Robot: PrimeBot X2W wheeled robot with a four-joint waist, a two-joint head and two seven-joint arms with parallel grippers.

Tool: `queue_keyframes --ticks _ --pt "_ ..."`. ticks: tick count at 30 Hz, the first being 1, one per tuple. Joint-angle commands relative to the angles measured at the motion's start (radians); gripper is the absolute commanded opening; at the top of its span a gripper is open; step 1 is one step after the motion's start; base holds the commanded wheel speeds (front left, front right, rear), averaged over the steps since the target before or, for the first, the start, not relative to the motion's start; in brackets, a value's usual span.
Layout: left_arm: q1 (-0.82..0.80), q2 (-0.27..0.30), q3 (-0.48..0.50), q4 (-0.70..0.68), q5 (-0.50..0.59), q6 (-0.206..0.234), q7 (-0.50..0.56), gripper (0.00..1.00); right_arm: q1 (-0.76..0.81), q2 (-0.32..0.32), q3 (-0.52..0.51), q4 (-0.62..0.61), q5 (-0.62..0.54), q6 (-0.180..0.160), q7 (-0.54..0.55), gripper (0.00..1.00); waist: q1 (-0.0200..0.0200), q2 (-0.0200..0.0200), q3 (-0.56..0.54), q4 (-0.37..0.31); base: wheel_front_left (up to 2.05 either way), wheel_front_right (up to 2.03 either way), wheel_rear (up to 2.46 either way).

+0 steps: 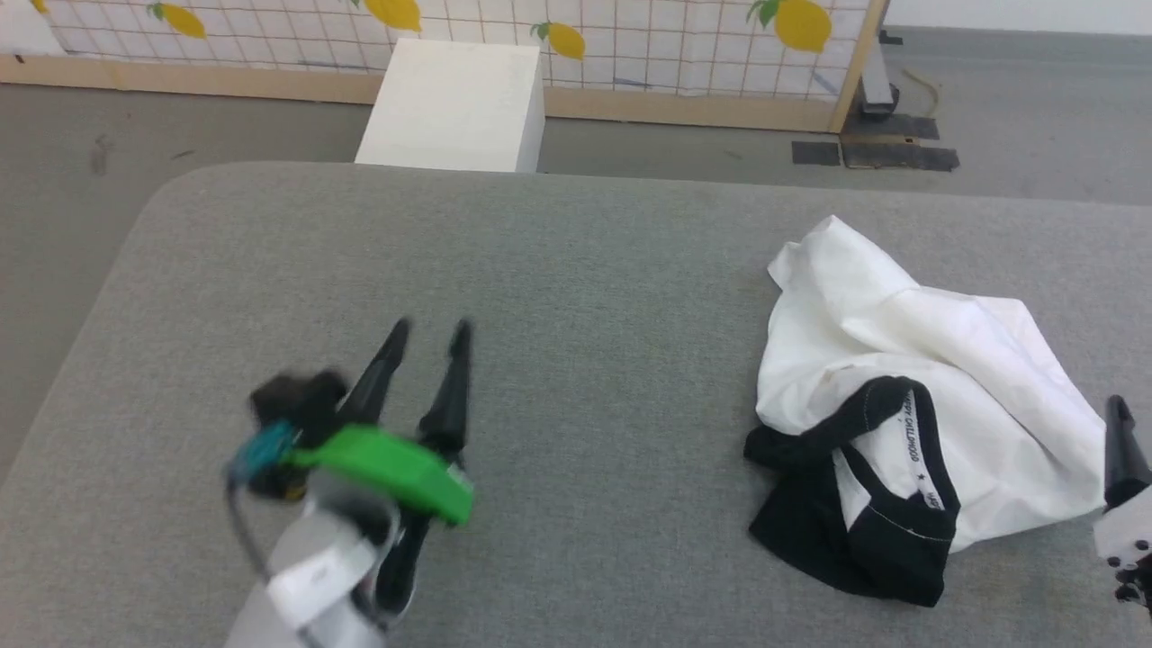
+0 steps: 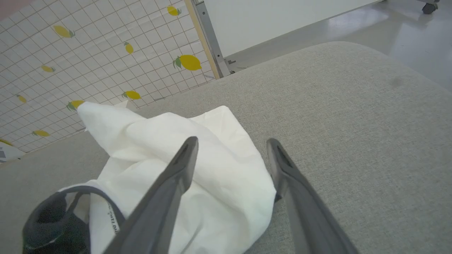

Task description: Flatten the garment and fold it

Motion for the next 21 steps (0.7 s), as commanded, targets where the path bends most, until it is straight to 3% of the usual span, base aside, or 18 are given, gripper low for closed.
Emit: queue_keyframes --ticks 1,4,13,16,21 --pt "-0.079 -0.015 -0.032 0.013 -0.009 -0.006 0.037 1.0 0.001 0.0 0.014 -0.004 0.004 -0.001 -0.006 1.0 0.0 0.0 0.02 -0.026 0.0 0.0 0.0" --pt "-0.19 -0.033 -0.144 0.045 -0.035 -0.006 0.136 1.0 -0.012 0.0 0.042 0.006 0.008 -0.001 -0.007 1.0 0.0 0.0 0.043 -0.057 0.0 0.0 0.0" --pt "-0.435 -0.044 -0.616 0.123 -0.22 -0.007 0.484 1.0 -0.039 0.0 0.095 0.072 0.023 -0.001 -0.048 1.0 0.0 0.0 0.108 -0.154 0.0 0.0 0.0" --pt "-0.463 -0.025 -0.684 0.154 -0.261 -0.007 0.561 1.0 -0.041 0.0 0.097 0.089 0.023 -0.001 -0.062 1.0 0.0 0.0 0.12 -0.176 0.0 0.0 0.0" --pt "-0.49 -0.002 -0.717 0.21 -0.251 -0.007 0.555 1.0 -0.039 0.0 0.092 0.096 0.023 -0.001 -0.078 1.0 0.0 0.0 0.136 -0.187 0.0 0.0 0.0"
